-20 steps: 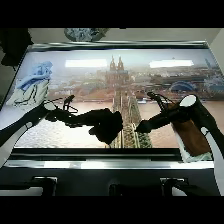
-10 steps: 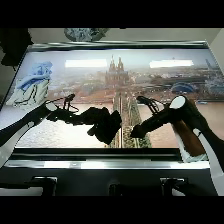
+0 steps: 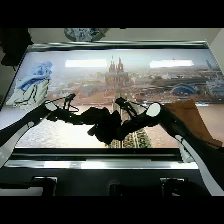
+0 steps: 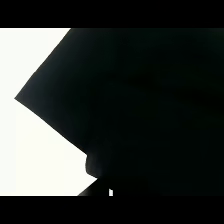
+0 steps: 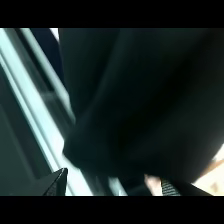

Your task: Fold the shirts.

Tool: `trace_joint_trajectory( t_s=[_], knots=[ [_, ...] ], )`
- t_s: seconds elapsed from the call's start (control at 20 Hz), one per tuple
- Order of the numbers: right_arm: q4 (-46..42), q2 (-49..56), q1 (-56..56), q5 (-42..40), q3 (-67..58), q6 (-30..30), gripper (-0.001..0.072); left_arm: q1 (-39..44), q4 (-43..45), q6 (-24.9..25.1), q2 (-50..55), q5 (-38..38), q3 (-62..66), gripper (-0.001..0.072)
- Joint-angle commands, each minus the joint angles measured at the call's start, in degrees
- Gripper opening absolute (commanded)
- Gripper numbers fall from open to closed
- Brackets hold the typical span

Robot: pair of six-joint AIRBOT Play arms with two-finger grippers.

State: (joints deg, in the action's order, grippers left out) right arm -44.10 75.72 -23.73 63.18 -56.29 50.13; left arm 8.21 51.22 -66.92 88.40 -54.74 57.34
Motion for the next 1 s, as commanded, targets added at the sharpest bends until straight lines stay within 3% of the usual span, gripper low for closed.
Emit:
trace_joint_trajectory(
  t_s=[0.0, 0.05, 0.1, 0.25, 0.45, 0.6, 0.75, 0.95],
  knots=[
    [2.6, 3.3, -3.1, -8.3, 0.0, 0.0, 0.0682, 0.0, 0.0, 0.1, 0.0, -0.5, 0.1, 0.0030],
    [3.1, 4.4, -3.4, -9.4, 0.0, -0.2, 0.0496, 0.0, 0.0, 0.1, -0.1, -1.0, 0.1, 0.0030],
    [3.0, 4.8, -3.3, -9.8, -0.1, -0.2, 0.0046, 0.0, 0.0, 0.1, -0.5, -1.4, 0.1, 0.0029],
    [-0.4, 3.1, -0.9, -8.0, -3.1, -2.9, 0.0051, 0.0, 0.0, 0.1, -5.7, 0.4, 0.4, 0.0027],
    [-19.1, -5.7, 5.7, -0.4, -18.7, -3.0, 0.0051, -0.8, 1.9, -0.3, -18.9, 0.7, 8.9, 0.0027],
    [-28.0, -14.1, 9.6, -1.0, -34.0, -3.0, 0.0052, -3.7, 1.9, -2.9, -29.4, 2.3, 21.1, 0.0027],
    [-27.5, -21.6, 9.5, -5.4, -45.0, -1.3, 0.0052, -4.4, 1.1, -5.3, -37.2, 4.3, 34.2, 0.0027],
    [-22.3, -27.6, 9.6, -5.6, -47.7, 0.4, 0.0052, -0.6, 0.7, -7.1, -42.0, 4.7, 41.9, 0.0027]
  ],
)
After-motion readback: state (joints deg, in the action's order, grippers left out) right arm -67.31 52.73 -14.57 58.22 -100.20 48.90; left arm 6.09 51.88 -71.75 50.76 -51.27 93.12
